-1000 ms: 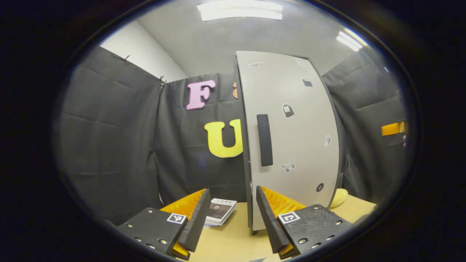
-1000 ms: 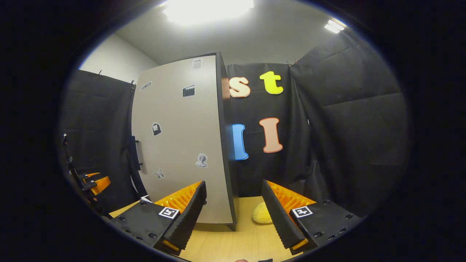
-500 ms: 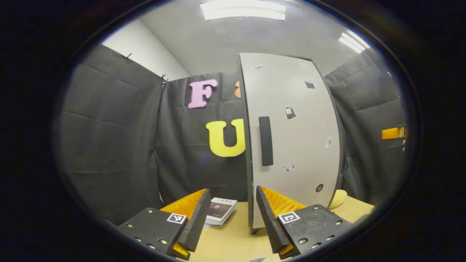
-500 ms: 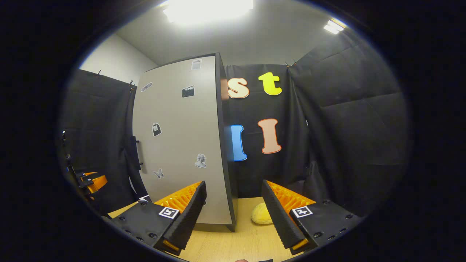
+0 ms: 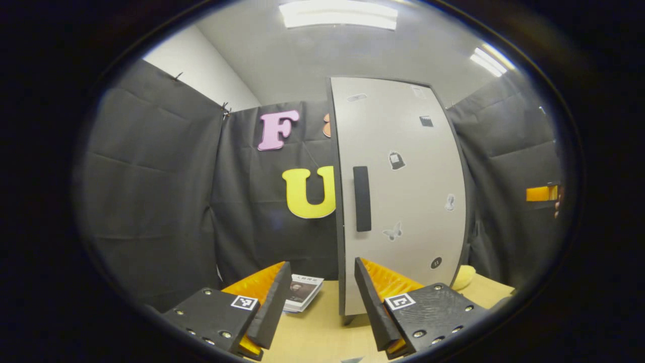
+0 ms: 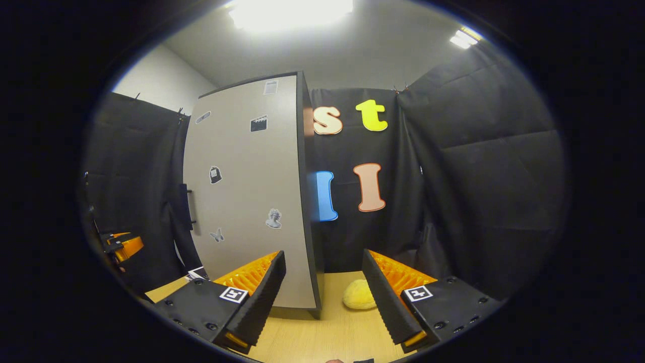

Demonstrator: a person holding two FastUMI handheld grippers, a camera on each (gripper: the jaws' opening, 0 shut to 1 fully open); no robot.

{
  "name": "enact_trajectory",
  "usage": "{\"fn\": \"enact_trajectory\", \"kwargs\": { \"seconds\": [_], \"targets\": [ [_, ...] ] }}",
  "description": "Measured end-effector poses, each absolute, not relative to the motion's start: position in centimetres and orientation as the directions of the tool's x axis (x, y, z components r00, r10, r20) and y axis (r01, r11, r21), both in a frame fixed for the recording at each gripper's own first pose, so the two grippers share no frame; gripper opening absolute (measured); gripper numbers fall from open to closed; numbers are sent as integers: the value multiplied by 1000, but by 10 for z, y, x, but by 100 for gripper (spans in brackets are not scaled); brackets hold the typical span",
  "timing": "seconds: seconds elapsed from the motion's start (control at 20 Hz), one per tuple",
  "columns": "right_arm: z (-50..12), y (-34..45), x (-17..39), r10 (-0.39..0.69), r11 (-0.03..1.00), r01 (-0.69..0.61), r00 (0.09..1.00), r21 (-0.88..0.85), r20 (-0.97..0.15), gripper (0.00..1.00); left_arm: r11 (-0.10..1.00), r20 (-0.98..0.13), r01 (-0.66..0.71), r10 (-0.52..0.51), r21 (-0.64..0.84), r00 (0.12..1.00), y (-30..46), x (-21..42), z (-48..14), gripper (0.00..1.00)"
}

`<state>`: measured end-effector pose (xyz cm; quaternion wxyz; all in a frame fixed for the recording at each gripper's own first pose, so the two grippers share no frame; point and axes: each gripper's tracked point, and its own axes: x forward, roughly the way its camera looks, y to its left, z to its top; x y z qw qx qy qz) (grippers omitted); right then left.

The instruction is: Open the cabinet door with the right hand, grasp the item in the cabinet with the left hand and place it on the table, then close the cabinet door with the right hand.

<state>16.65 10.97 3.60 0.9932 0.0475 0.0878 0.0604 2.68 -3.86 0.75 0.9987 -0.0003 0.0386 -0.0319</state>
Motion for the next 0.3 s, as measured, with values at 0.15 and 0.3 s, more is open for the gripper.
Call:
{"fn": "enact_trajectory", "kwargs": {
  "seconds": [0.15,0.3],
  "targets": [
    [32,109,167,121,990,-107,977,92,-174,96,998,-72,64,-64,0,995,-37,28,10,75],
    [31,109,168,114,992,-102,978,80,-174,92,998,-73,67,-66,3,995,-37,31,10,75]
  ]
}}
